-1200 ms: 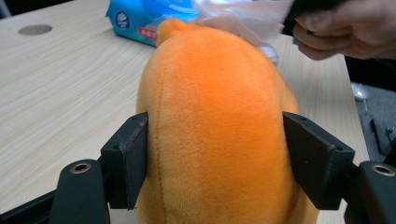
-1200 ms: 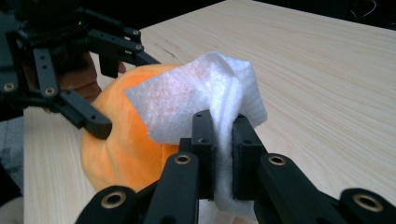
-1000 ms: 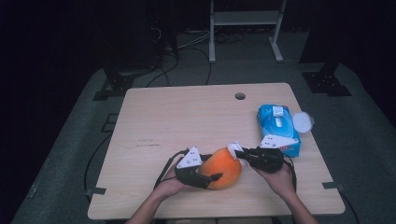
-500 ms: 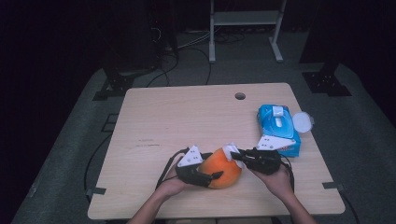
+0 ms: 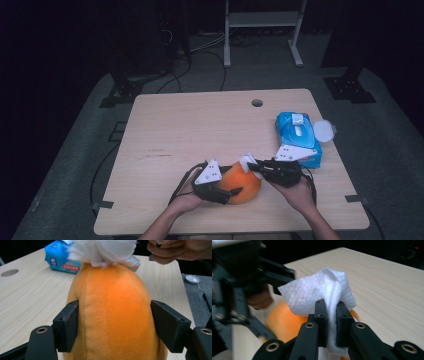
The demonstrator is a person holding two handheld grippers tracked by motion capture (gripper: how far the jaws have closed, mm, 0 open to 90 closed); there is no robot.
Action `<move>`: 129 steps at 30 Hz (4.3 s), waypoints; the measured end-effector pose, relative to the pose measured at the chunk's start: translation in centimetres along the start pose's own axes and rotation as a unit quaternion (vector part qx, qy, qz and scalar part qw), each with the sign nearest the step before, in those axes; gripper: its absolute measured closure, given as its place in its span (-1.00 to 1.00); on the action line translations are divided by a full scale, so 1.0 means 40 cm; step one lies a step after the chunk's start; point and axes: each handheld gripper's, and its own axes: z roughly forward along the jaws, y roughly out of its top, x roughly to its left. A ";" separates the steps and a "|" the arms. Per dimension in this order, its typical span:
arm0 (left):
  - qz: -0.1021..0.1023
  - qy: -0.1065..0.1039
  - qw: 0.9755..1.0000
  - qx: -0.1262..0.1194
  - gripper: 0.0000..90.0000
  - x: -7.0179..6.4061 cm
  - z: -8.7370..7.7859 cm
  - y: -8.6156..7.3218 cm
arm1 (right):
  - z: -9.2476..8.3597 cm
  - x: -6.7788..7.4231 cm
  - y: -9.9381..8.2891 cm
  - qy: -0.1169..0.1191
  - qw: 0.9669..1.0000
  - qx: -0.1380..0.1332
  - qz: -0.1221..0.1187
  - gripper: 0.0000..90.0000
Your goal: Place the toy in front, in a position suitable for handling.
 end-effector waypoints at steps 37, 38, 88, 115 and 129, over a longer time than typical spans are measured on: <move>0.018 -0.009 1.000 0.000 -0.18 0.030 -0.036 0.002 | 0.014 0.020 0.008 -0.010 1.000 0.010 -0.024 0.81; 0.018 -0.011 1.000 0.002 -0.19 0.031 -0.038 -0.001 | 0.010 0.008 0.004 -0.022 0.999 0.012 -0.023 0.81; -0.023 -0.016 0.999 -0.018 -0.41 0.041 -0.024 -0.021 | -0.007 -0.049 -0.027 -0.012 0.999 0.026 0.041 0.81; -0.019 -0.011 1.000 -0.022 -0.45 0.026 -0.013 -0.017 | 0.044 0.064 0.014 0.025 0.999 0.000 -0.038 0.81; -0.032 -0.002 0.999 -0.025 -0.74 0.035 -0.012 -0.015 | 0.018 -0.023 -0.019 0.002 1.000 -0.001 0.012 0.80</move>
